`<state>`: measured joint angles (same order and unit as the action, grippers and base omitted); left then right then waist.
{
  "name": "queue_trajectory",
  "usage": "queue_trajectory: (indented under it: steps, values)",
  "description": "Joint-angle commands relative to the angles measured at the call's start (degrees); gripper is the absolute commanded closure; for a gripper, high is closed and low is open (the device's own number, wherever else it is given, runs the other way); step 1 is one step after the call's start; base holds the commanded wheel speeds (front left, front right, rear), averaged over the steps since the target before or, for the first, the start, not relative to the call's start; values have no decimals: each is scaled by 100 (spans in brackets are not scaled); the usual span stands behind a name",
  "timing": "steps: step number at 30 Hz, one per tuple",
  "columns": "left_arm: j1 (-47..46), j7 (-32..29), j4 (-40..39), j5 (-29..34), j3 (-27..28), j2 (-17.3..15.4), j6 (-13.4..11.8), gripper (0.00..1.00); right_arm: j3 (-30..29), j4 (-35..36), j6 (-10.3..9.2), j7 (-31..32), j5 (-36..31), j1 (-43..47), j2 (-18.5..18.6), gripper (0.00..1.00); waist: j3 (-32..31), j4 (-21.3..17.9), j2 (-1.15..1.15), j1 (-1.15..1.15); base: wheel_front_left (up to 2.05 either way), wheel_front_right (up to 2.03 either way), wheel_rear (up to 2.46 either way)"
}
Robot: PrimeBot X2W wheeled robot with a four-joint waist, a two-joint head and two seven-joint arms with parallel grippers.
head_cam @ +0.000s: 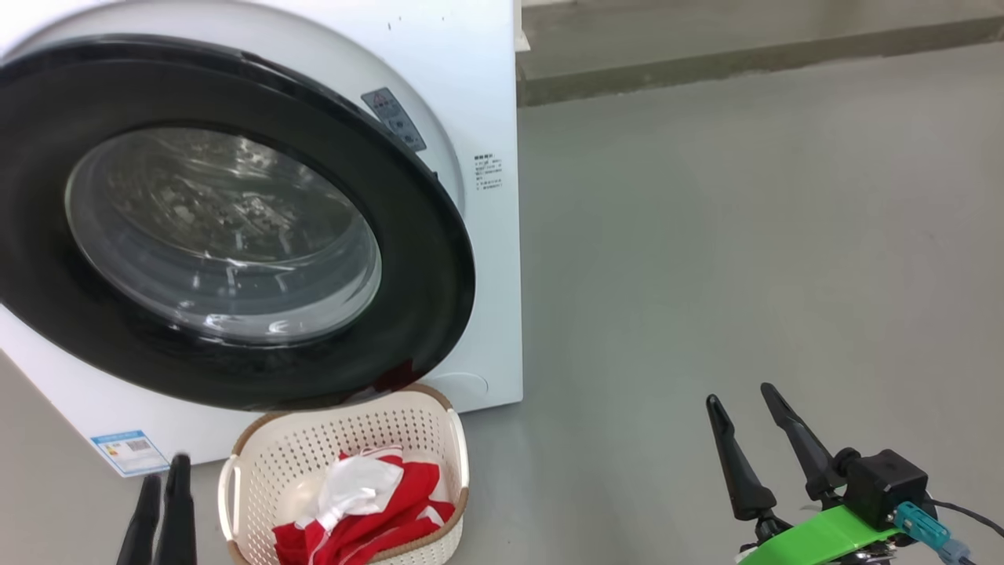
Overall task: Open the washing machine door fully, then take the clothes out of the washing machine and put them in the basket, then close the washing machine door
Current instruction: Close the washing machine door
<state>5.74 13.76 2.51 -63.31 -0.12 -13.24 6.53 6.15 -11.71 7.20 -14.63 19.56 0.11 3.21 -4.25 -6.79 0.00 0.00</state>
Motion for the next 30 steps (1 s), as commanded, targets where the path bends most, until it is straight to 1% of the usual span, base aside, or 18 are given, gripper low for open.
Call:
queue_trajectory:
  steps: [1,3,6,7,10,13,14,16,19,23,30]
  values:
    - [-76,85,-58,367,294,-82,-3,0,65,177,29,-37,-90,-79,10,0,-86,22,0,0,0,0,0]
    - [49,113,31,1107,355,-169,-68,0,28,204,29,-37,-97,-33,6,0,-131,34,0,0,0,0,0]
    - [196,120,-9,2512,431,-225,-177,0,3,241,29,-37,-107,20,2,0,-173,43,0,0,0,0,0]
    - [240,121,-42,2879,457,-158,-186,0,-8,255,29,-37,-112,34,1,0,-183,48,0,0,0,0,0]
    - [346,122,-151,3686,618,123,-161,0,-49,304,29,-37,-138,79,-2,0,-202,69,0,0,0,0,0]
    - [405,122,-292,4325,758,324,-90,0,-85,358,29,-37,-167,119,-4,0,-192,93,0,0,0,0,0]
    - [416,123,-336,4435,827,415,-63,0,-96,368,29,-37,-176,125,-6,0,-185,98,0,0,0,0,0]
    - [484,123,-321,4725,913,492,-21,0,-94,366,29,-37,-190,120,-9,0,-170,95,0,0,0,0,0]
    - [519,123,-267,4871,1057,656,26,0,-86,344,29,-37,-194,89,-15,0,-151,93,0,0,0,0,0]
    - [522,123,-214,5046,1120,747,65,0,-85,326,29,-37,-191,57,-22,0,-142,103,0,0,0,0,0]
    - [481,123,-164,5114,1187,839,90,0,-67,336,29,-37,-203,87,-27,0,-161,143,0,0,0,0,0]
